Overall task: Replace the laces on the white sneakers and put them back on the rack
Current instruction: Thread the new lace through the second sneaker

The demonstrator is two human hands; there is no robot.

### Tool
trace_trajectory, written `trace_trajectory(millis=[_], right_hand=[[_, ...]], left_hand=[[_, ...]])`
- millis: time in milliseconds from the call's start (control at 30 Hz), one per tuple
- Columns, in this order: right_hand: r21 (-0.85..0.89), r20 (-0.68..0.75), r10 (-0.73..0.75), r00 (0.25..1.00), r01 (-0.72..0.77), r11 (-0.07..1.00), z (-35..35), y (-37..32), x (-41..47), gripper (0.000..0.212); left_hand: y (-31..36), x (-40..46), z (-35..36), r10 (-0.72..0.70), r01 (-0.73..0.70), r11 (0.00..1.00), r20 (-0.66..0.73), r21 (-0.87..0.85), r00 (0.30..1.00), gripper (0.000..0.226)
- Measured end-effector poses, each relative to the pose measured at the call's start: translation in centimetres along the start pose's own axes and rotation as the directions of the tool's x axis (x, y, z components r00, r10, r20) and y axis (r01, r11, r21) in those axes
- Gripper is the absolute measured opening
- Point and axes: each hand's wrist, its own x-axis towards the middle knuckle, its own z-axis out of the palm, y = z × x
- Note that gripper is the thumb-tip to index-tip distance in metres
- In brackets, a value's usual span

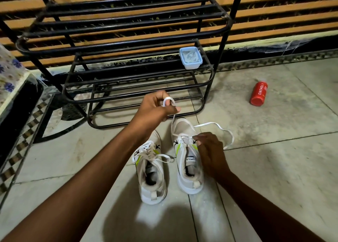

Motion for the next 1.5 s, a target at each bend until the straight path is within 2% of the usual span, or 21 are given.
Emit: trace_trajectory(millis=[33, 100, 167, 267, 333, 433, 533, 633, 733, 833, 900, 1000, 1133, 1233, 1333, 1400, 1500], right_hand=[[-0.041, -0.042, 0.051, 0.998, -0.053, 0.998, -0.2, 0.1, 0.3, 0.036], [-0.239, -0.031, 0.19, 0.981, -0.192, 0.952, -0.6, 0.5, 1.2, 0.045], [-0.411, 0.112, 0.366, 0.924, -0.293, 0.863, -1.1, 0.9, 2.4, 0.055], [-0.451, 0.303, 0.496, 0.814, -0.336, 0.827, -1.7, 1.3, 3.9, 0.054], [-0.442, 0.344, 0.498, 0.796, -0.331, 0.834, -2.0, 1.6, 4.2, 0.042], [-0.252, 0.322, 0.439, 0.839, -0.371, 0.894, -3.4, 0.8, 4.4, 0.016], [-0.052, 0.306, 0.379, 0.873, -0.382, 0.923, -5.7, -2.0, 6.1, 0.014], [-0.016, 0.312, 0.32, 0.895, -0.332, 0.943, -8.3, -5.9, 8.0, 0.011], [0.014, 0.351, 0.259, 0.9, -0.282, 0.959, -10.5, -9.7, 9.7, 0.012], [0.097, 0.369, 0.235, 0.899, -0.289, 0.953, -12.4, -13.2, 11.2, 0.01], [0.178, 0.351, 0.256, 0.901, -0.333, 0.926, -13.6, -15.3, 12.1, 0.009], [0.299, 0.3, 0.306, 0.903, -0.394, 0.869, -15.5, -18.3, 13.4, 0.011], [0.429, 0.227, 0.345, 0.911, -0.411, 0.804, -17.5, -21.5, 14.6, 0.015], [0.532, 0.281, 0.37, 0.885, -0.465, 0.708, -17.9, -23.2, 15.3, 0.022], [0.649, 0.375, 0.395, 0.839, -0.542, 0.534, -18.4, -24.5, 15.7, 0.034], [0.707, 0.396, 0.367, 0.842, -0.535, 0.463, -18.6, -25.1, 15.7, 0.039], [0.696, 0.327, 0.337, 0.883, -0.466, 0.546, -18.6, -25.8, 15.7, 0.03]], left_hand=[[-0.2, -0.2, 0.0, -0.008, 0.008, 0.998, -0.001, 0.056, 1.0, 0.031], [-0.5, -0.5, 0.1, -0.001, -0.002, 0.988, 0.02, 0.155, 1.0, 0.02], [-0.5, -0.7, 0.1, 0.021, -0.032, 0.976, 0.053, 0.216, 0.998, 0.01], [0.0, -1.0, 0.0, 0.08, -0.096, 0.951, 0.064, 0.294, 0.995, 0.008], [0.6, -1.1, -0.2, 0.114, -0.134, 0.927, 0.076, 0.35, 0.991, 0.016], [1.7, -1.4, -0.6, 0.141, -0.157, 0.894, 0.069, 0.419, 0.988, 0.019], [3.2, -1.6, -1.6, 0.163, -0.161, 0.803, 0.047, 0.574, 0.985, 0.02], [6.1, -2.0, -2.4, 0.13, -0.126, 0.657, 0.053, 0.744, 0.99, 0.012], [9.5, -2.8, -2.5, 0.103, -0.13, 0.55, 0.087, 0.825, 0.991, 0.011], [12.3, -3.2, -2.7, 0.113, -0.139, 0.501, 0.095, 0.854, 0.989, 0.016], [13.9, -3.6, -3.1, 0.136, -0.146, 0.54, 0.086, 0.829, 0.987, 0.021], [16.0, -3.9, -3.7, 0.165, -0.163, 0.607, 0.077, 0.778, 0.983, 0.012], [18.7, -4.7, -4.1, 0.136, -0.184, 0.573, 0.129, 0.799, 0.982, 0.013], [20.1, -5.2, -4.2, 0.124, -0.185, 0.58, 0.139, 0.793, 0.983, 0.013], [21.6, -5.6, -3.9, 0.132, -0.18, 0.771, 0.124, 0.611, 0.984, 0.013], [22.6, -5.8, -3.9, 0.121, -0.147, 0.874, 0.086, 0.463, 0.989, 0.012], [23.7, -5.7, -4.1, 0.09, -0.107, 0.968, 0.082, 0.227, 0.993, 0.012]])
